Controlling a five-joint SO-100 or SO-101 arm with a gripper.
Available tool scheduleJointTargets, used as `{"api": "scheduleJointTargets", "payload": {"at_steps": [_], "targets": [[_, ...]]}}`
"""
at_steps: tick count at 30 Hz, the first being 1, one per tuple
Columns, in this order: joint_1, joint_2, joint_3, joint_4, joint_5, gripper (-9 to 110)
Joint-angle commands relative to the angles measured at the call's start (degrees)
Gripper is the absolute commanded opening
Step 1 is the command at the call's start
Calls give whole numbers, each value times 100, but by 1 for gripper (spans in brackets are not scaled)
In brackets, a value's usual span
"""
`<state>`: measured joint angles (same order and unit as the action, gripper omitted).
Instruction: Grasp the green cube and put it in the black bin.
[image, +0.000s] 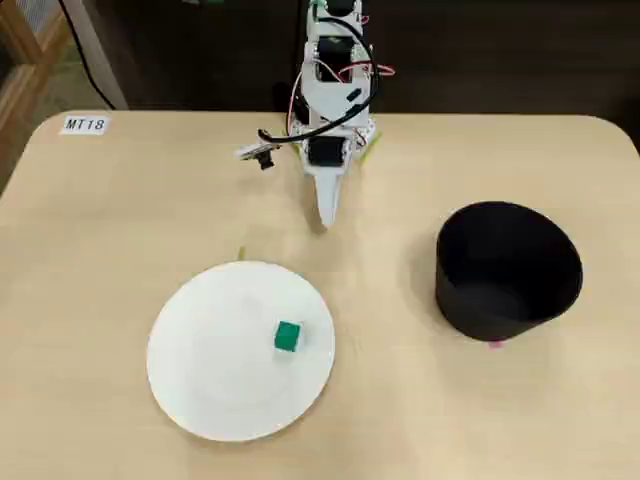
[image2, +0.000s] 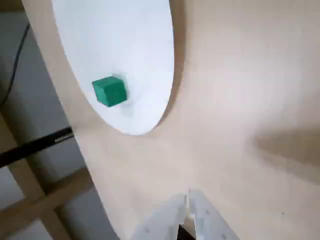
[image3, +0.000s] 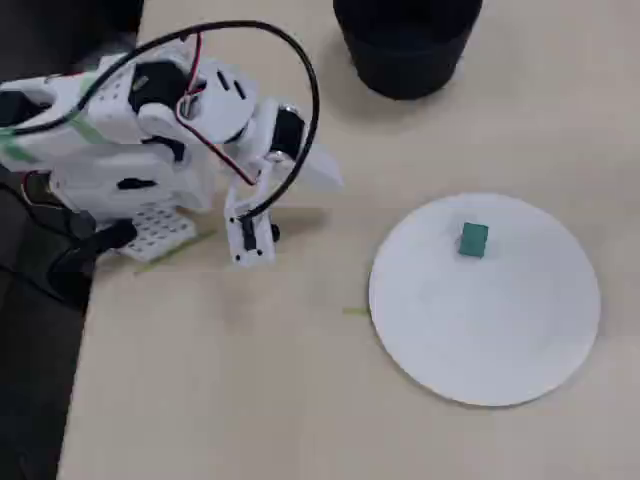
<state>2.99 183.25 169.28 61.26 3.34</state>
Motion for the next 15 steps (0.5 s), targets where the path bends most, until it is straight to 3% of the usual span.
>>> {"api": "scheduleJointTargets", "payload": {"at_steps": [1,15], "targets": [[35,35,-18,-105,105,0],[-132,35,-70,-18,79,0]]}}
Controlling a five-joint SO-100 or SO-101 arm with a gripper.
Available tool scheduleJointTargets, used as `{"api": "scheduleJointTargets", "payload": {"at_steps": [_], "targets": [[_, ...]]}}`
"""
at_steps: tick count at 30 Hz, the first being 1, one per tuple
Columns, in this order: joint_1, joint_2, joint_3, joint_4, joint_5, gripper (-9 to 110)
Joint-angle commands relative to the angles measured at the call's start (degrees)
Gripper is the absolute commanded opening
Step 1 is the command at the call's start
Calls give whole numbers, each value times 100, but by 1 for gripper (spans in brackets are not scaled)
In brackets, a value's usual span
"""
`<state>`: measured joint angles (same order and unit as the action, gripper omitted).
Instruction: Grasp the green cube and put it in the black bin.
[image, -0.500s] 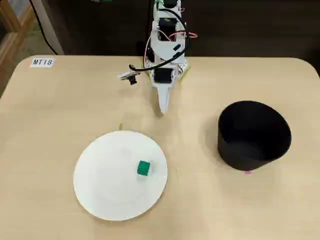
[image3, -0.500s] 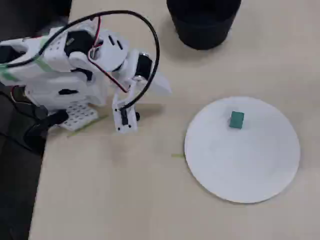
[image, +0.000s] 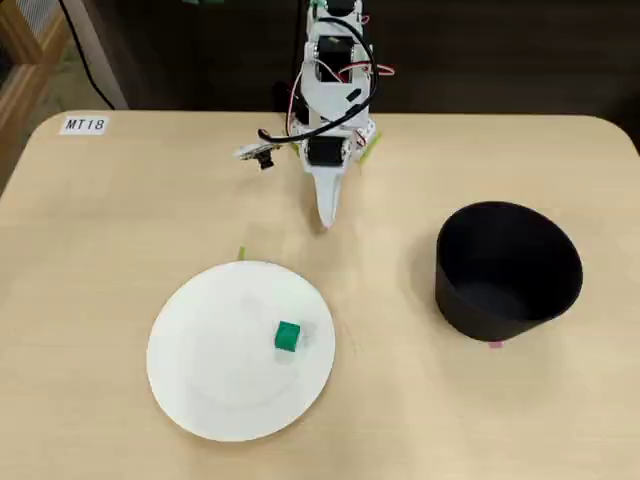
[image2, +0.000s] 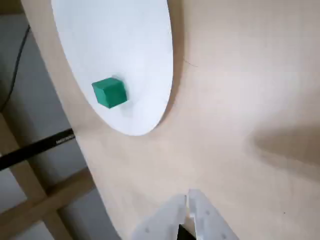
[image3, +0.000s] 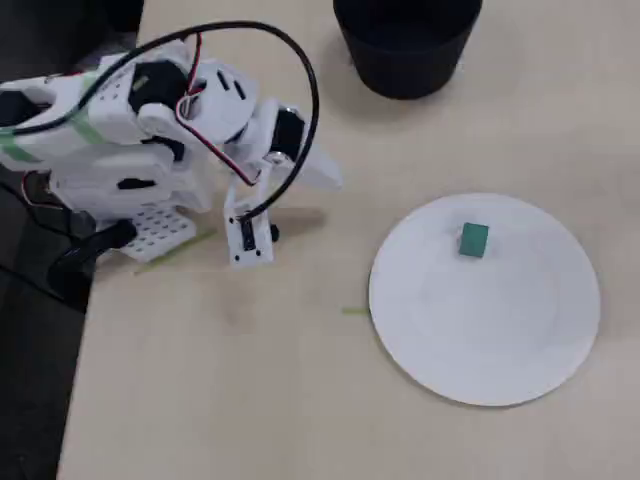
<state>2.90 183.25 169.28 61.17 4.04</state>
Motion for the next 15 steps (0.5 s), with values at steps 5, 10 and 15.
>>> {"api": "scheduleJointTargets", "payload": {"at_steps": [5,10,15], "targets": [[-316,35,-809,369,220,0],[-272,-861,-1784,176,316,0],[-457,-3533,-3639,141,-26,0]]}}
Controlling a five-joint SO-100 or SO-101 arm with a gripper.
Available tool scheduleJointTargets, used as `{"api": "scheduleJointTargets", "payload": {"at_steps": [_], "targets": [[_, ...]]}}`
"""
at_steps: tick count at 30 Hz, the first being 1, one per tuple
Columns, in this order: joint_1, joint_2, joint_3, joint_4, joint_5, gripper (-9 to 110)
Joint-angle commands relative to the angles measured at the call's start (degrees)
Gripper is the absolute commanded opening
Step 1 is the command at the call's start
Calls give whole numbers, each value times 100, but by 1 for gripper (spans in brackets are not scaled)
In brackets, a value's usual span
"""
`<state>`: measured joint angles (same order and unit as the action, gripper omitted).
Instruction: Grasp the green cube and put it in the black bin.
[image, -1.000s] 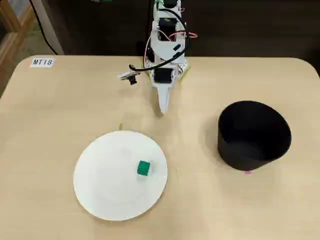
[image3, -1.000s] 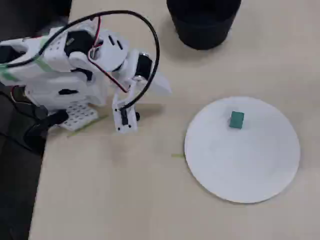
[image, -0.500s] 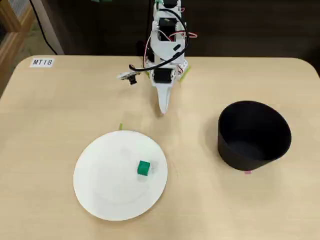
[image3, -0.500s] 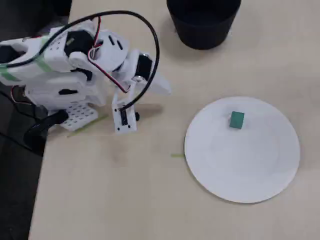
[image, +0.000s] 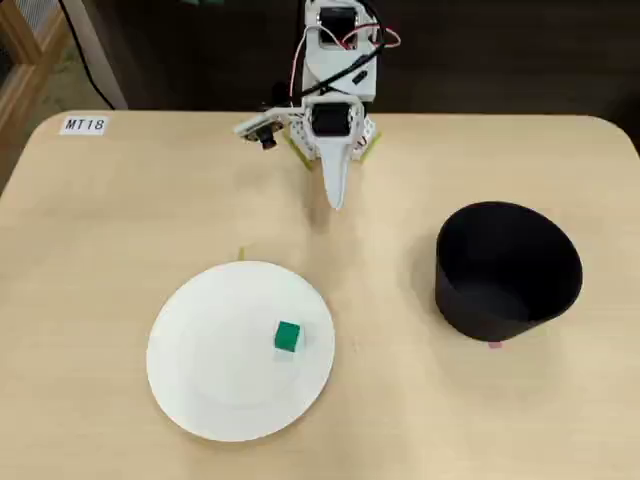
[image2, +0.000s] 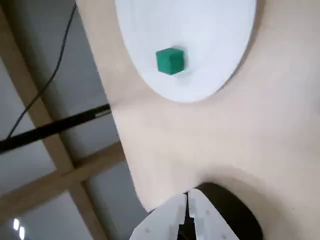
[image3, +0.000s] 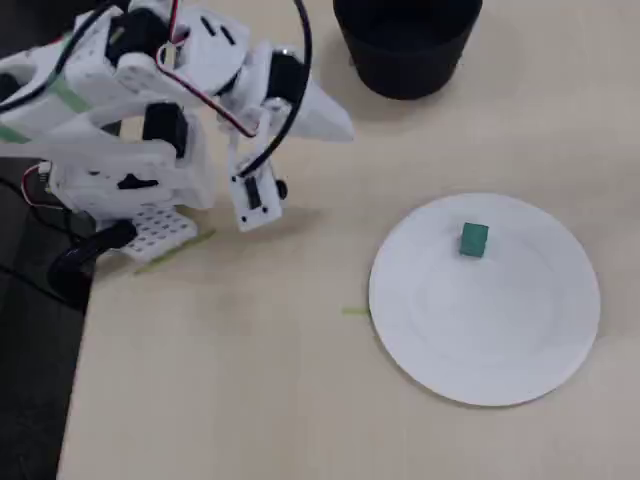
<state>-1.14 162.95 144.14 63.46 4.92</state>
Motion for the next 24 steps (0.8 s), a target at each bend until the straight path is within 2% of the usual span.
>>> {"api": "scheduleJointTargets", "payload": {"at_steps": [1,5,12,24], "targets": [[-53,-2057,-1529,-88,-114,0],[0,-4386,-3305,202,-105,0],[44,-8200,-7233,2021,-448,0],[888,-9123,-8420,2241,-396,0]]}}
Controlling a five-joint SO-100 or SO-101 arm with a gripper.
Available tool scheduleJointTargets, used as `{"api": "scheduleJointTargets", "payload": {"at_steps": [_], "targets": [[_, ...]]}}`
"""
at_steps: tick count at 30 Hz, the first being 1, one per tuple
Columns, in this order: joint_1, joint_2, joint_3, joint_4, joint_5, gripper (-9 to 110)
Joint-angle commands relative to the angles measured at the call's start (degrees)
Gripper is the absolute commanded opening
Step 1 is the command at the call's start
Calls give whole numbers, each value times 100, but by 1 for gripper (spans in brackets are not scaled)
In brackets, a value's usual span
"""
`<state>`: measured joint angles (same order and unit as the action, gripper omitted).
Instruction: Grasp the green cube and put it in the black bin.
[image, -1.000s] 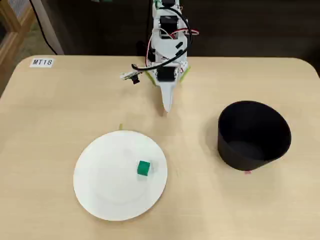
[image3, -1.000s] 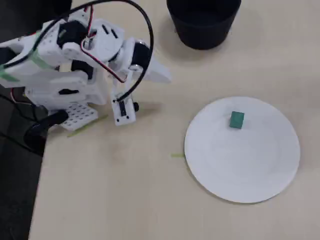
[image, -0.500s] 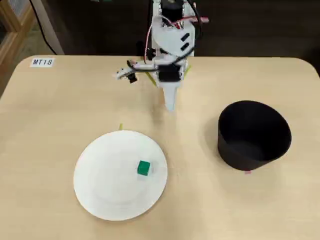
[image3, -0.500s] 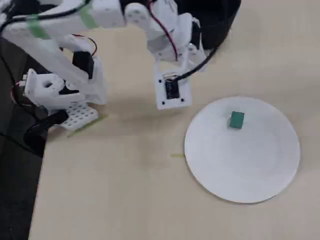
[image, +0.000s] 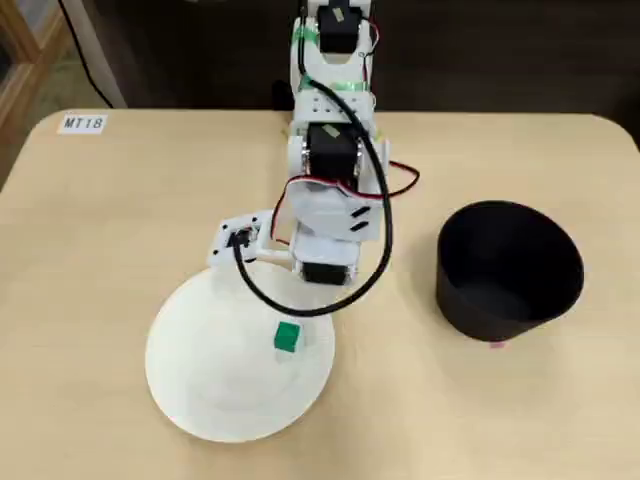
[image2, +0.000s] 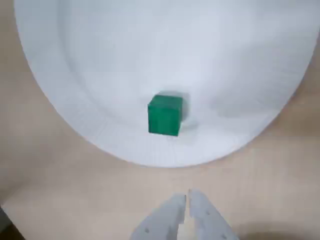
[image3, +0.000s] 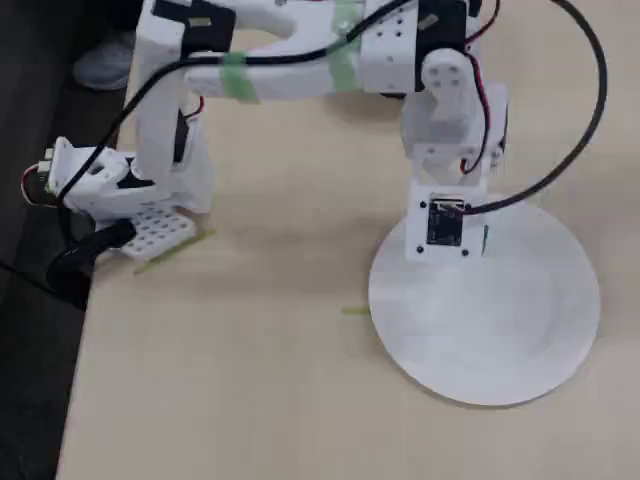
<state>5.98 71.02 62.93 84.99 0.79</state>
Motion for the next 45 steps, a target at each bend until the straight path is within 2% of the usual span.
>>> {"api": "scheduleJointTargets", "payload": {"at_steps": [1,6,9,36,45], "targets": [[229,70,-308,114,0,1],[246,-18,-308,202,-290,20],[220,-158,-308,193,-299,27],[185,-1222,-563,-149,-185,30],[202,-1521,-791,-237,-53,26]]}}
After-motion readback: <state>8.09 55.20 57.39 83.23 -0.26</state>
